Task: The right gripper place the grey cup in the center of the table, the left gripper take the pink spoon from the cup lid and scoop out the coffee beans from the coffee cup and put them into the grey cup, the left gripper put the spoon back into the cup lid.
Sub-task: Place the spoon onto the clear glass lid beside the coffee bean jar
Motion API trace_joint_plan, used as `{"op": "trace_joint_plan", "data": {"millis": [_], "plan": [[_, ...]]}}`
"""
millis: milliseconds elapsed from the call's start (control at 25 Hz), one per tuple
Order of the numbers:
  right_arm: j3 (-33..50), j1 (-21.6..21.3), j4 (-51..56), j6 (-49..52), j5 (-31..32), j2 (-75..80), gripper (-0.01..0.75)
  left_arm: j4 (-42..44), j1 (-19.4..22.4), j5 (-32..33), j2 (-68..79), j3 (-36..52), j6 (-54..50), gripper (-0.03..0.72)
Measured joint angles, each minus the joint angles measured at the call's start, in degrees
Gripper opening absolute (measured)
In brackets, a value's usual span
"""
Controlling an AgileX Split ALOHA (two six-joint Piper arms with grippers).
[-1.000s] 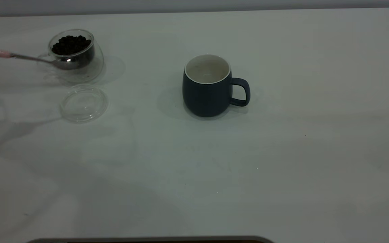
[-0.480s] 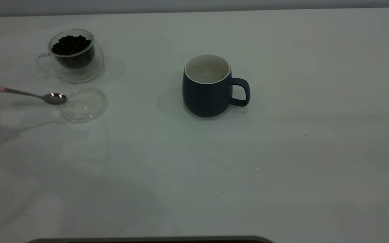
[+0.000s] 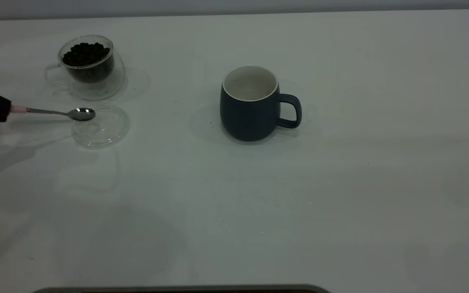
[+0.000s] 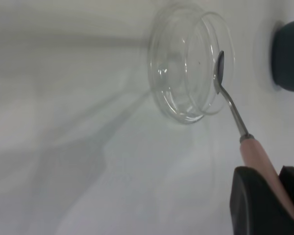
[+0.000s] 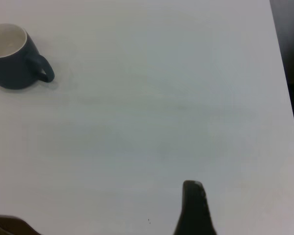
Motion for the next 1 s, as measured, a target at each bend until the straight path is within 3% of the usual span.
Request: {"op": "trace_joint_plan", "data": {"millis": [560, 1000], "plan": [[0.0, 0.0, 0.0, 0.0, 0.0, 0.0, 0.588, -6.3, -3.2, -1.3, 4.8, -0.2, 4.3, 0.12], [0.0, 0.0, 0.0, 0.0, 0.0, 0.0, 0.588, -9.7, -3.4, -1.3, 7.1, -0.2, 5.7, 0.12]]}}
